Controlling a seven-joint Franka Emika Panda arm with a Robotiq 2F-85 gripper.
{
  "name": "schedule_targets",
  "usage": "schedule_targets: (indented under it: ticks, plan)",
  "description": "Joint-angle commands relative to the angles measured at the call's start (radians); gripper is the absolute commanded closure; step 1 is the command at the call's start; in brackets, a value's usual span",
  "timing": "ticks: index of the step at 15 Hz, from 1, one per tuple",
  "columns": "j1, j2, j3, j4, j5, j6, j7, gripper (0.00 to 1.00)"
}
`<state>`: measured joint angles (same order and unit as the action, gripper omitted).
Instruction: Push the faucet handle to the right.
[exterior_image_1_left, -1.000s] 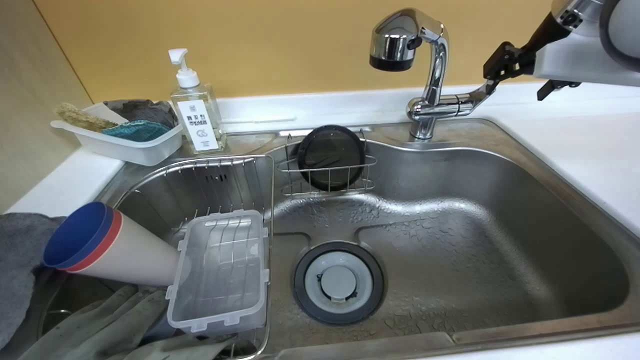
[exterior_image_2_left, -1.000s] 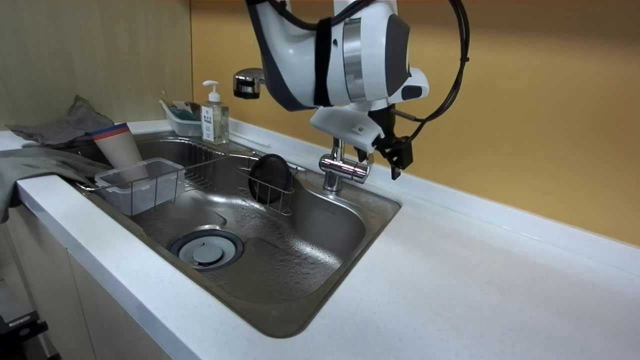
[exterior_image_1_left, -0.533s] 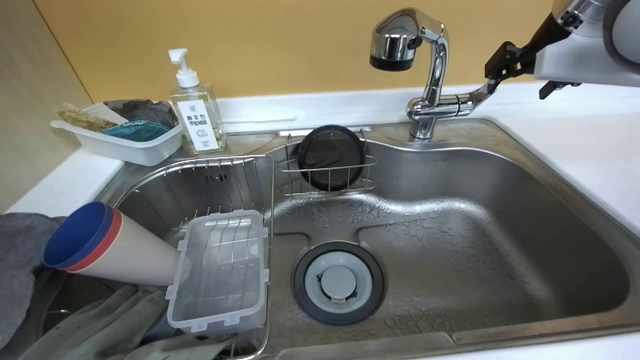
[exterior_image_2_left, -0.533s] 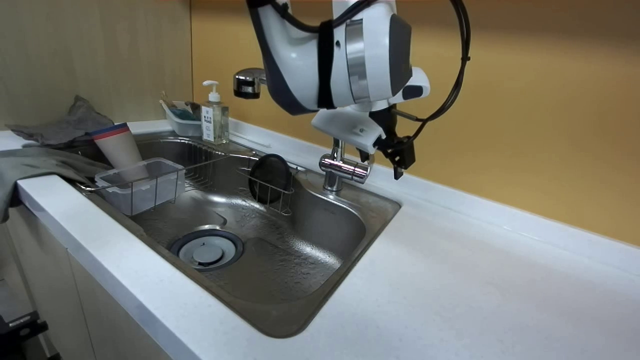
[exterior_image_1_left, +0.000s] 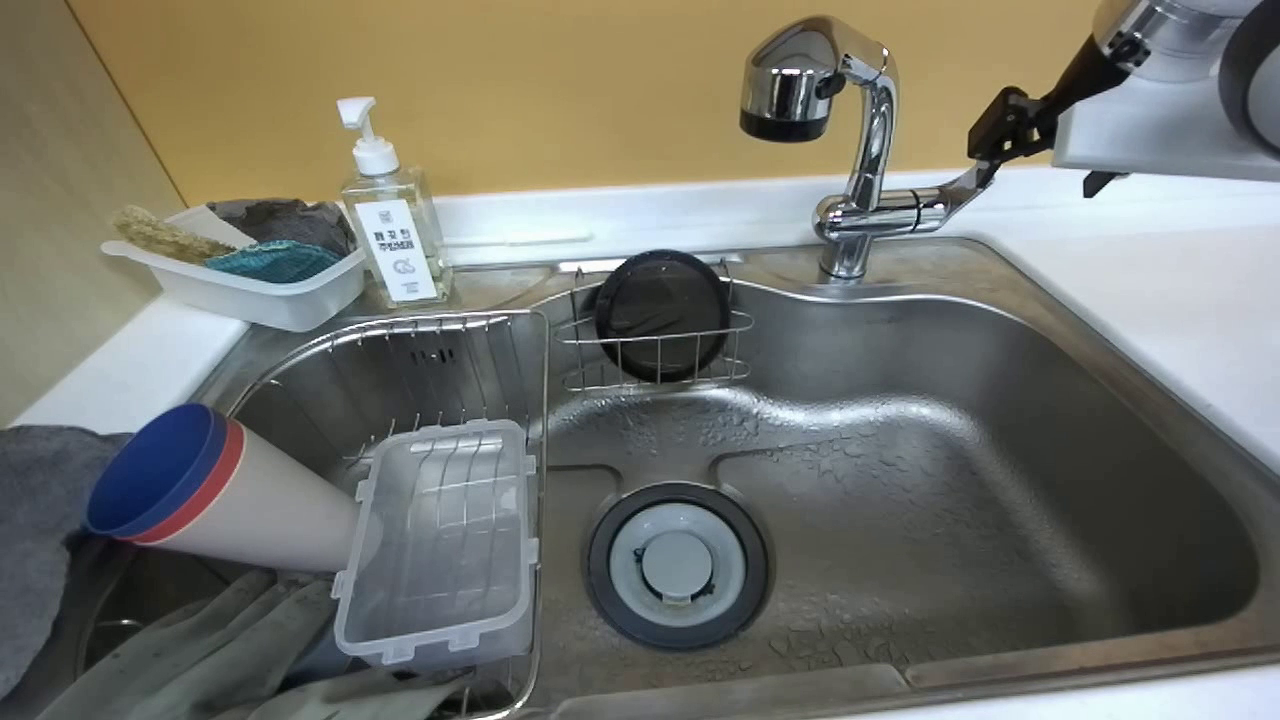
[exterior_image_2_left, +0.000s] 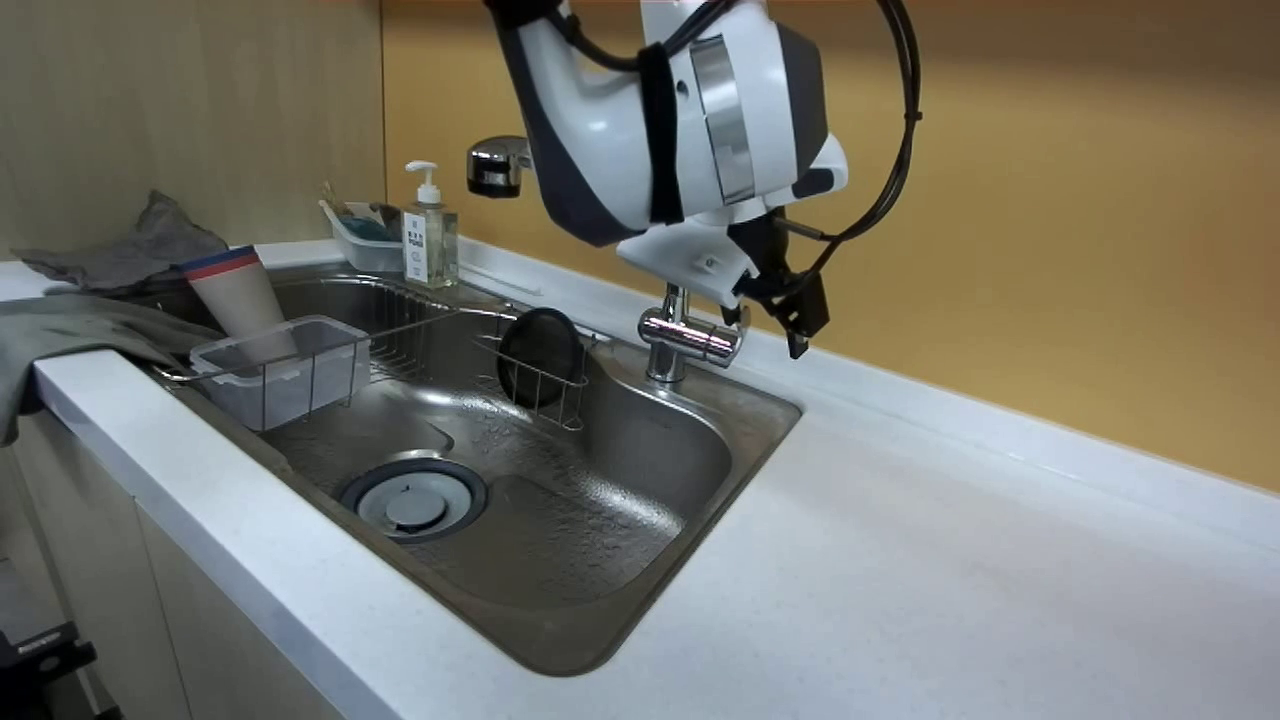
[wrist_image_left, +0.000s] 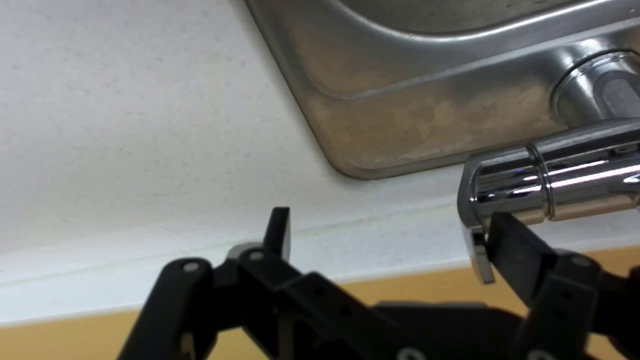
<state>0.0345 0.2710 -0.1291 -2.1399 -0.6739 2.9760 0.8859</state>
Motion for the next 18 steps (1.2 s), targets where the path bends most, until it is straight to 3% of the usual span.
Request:
schedule_targets:
  ticks: [1, 7, 8, 18]
  plan:
    - [0.069, 0.001, -0.085, 0.032, -0.095, -0.020, 0.144, 0.00]
    - [0.133, -0.003, -0.138, 0.022, -0.117, -0.051, 0.238, 0.00]
    - [0.111, 0.000, -0.112, 0.003, -0.092, -0.014, 0.171, 0.00]
    - [0.141, 0.050, -0.157, 0.063, -0.116, -0.021, 0.263, 0.00]
